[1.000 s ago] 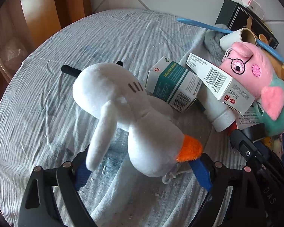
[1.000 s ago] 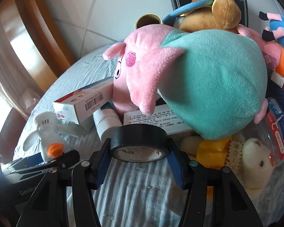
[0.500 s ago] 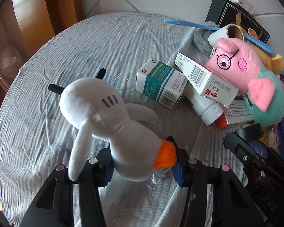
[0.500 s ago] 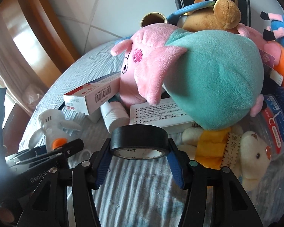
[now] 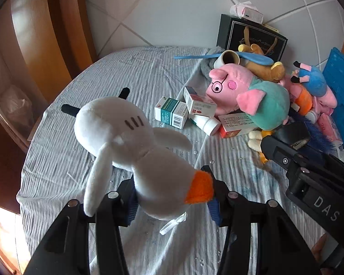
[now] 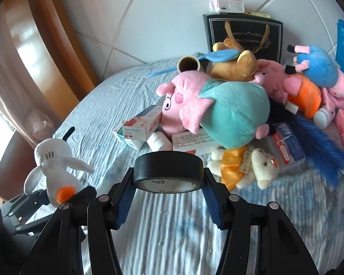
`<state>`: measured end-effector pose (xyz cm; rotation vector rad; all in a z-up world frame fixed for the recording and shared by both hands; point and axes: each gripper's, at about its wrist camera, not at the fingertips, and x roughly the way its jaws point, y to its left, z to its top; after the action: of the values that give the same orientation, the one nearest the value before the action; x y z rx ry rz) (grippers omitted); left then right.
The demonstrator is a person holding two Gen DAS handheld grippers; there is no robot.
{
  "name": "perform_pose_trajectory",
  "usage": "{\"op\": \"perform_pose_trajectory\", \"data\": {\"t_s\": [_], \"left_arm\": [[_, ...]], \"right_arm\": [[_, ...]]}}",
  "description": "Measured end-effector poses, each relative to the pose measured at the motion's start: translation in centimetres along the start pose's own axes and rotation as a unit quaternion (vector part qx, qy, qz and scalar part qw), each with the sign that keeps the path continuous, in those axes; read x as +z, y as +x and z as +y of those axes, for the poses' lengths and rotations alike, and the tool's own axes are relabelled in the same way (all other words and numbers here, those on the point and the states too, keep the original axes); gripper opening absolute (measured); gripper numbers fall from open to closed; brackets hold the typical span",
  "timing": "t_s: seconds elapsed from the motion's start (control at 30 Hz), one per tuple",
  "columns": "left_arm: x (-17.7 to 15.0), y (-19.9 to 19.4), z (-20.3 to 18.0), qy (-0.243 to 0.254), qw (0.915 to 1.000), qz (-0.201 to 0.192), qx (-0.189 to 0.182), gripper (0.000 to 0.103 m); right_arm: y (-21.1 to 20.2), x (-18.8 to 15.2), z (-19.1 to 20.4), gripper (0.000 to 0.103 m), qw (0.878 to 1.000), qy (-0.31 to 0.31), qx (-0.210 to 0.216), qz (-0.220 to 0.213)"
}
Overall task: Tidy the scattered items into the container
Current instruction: 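Grasp the black tape roll with the right tool while the left holds the goose, then carry the tape roll in the right tool while the left carries the goose to the crate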
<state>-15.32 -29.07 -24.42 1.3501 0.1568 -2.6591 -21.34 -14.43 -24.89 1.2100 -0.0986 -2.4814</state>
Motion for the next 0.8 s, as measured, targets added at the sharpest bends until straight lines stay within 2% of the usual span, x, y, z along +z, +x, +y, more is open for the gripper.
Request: {"op": "perform_pose_trajectory", "data": {"t_s": [0.17, 0.37, 0.5, 0.8], "left_arm": [[-0.4, -5.3, -2.5, 0.030, 0.9990, -0.029, -0.017, 0.049], [-0.6, -11.1, -7.0, 0.042, 0.9964, -0.069, -0.027, 0.049], [-1.0, -14.3, -10.7, 0.037, 0.9946, -0.095, -0.021, 0.049], [-3.0, -19.4, -18.5, 0.023, 0.9926, -0.120, 0.000, 0.049]], "right_arm": [[-6.3, -0.3, 0.4, 0.056, 0.999, 0.003, -0.033, -0.025], [-13.4, -0.5, -1.0, 0.056, 0.997, 0.004, -0.047, -0.056], [-17.7, -0.9, -3.1, 0.056, 0.996, -0.008, -0.046, -0.072], [-26.3, -2.3, -10.6, 0.056, 0.993, -0.034, -0.031, -0.107]]}}
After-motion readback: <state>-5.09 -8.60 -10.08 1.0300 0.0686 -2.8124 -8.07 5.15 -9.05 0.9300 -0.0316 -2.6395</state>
